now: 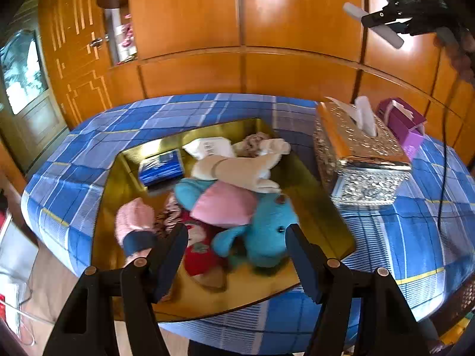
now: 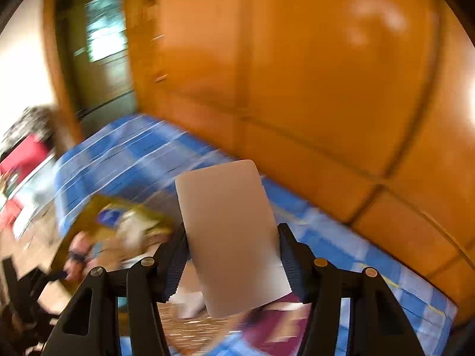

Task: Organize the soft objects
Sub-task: 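Lower the white foam block onto the tray items and open the right tool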

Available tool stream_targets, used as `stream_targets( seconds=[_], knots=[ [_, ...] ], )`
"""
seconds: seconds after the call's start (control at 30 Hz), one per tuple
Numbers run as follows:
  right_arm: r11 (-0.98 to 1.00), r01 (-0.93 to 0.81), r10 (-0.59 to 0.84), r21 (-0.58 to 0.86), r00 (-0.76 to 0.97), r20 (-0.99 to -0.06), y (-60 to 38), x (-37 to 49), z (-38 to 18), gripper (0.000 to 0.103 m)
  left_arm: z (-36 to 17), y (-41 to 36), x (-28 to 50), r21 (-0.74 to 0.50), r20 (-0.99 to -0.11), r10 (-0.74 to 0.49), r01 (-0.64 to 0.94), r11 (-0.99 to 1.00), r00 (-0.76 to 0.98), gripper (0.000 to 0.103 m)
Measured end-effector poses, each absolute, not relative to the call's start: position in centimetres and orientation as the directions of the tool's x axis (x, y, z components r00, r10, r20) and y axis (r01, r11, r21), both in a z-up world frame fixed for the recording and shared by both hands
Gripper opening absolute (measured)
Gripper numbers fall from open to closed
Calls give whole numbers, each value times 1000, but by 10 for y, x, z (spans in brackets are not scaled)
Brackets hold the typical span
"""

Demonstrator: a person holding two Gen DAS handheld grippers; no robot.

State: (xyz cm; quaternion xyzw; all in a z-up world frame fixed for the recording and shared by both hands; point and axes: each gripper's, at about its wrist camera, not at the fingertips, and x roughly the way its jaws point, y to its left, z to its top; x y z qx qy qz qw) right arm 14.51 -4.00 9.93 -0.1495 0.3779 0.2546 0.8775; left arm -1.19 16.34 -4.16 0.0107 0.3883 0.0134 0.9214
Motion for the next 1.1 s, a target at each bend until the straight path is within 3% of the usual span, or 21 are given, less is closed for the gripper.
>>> stream_targets(
  seconds=[0.23,0.5,0.87,0.97,1.1],
  knots=[
    [675,-735,466,68,353,-811,28,109,47,58,-38,204,-22,10,-721,96,-128,992,686,69],
    [552,-815,460,177,121,-880,110,71,-36,58,-36,263,-42,-32,-708,213,-332,943,674,69],
    [693,-721,359,3,342,-869,176,83,-90,57,-43,273,-45,-44,-692,259,-396,917,674,69],
    [729,-681,284,-74,398,-872,181,91,-107,57,-41,270,-45,-26,-686,276,-402,915,674,72],
    [742,-668,309,-52,411,-858,175,91,-108,59,-37,270,-48,-26,-673,289,-412,911,681,78]
  ],
)
